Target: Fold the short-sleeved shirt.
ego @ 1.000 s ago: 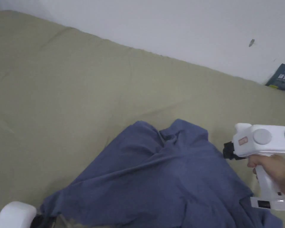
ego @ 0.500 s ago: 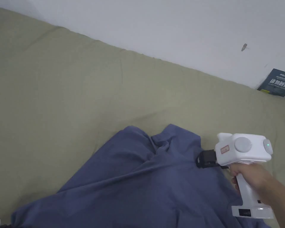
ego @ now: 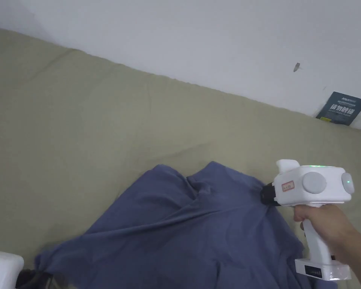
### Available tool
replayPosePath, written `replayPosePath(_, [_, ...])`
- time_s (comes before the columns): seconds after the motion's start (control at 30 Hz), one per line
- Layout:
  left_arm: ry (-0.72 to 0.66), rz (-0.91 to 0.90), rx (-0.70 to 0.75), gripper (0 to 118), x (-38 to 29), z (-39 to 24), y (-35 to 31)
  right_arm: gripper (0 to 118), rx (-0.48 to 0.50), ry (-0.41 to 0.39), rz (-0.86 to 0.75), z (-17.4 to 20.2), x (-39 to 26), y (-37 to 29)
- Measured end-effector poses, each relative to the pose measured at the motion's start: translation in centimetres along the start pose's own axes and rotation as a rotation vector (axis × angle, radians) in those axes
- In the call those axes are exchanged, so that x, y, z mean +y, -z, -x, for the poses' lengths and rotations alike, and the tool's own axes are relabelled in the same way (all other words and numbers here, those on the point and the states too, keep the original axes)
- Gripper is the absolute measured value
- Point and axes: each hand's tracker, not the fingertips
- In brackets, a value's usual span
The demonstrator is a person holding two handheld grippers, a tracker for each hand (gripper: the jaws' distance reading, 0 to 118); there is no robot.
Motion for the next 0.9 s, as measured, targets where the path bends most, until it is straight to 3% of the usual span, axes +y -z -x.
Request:
replayPosePath(0.1, [-0.013, -0.036, -0.016, 10, 1.7, -0.1, -0.5, 4, 0.005, -0.009, -0.053, -0.3, -0.2, -4.4])
replayPosePath(0.27, [-0.052, -0.105, -0.098, 8, 5.4, 0.0, -0.8, 4, 0.062, 0.067, -0.209, -1.4, -1.9, -13.7])
replayPosePath(0.4, [-0.037, -0.168, -0.126, 7, 9.5, -0.8, -2.3, 4, 0.012, 0.058, -0.347, -3.1, -3.0, -21.1])
replayPosePath(0.5, [-0.033, -0.274, -0.123, 7, 14.2, -2.5, -4.7, 4, 0.045, 0.092, -0.472, -4.4, -2.8, -26.9])
replayPosePath(0.77, [-0.008, -0.572, -0.112, 7, 30.5, -6.7, -12.3, 4, -0.066, 0.123, -0.831, -6.5, 1.7, -42.0])
replayPosePath(0.9, [-0.019, -0.633, -0.103, 7, 37.9, -8.4, -15.1, 4, -0.082, 0.167, -0.960, -7.4, 5.4, -47.2])
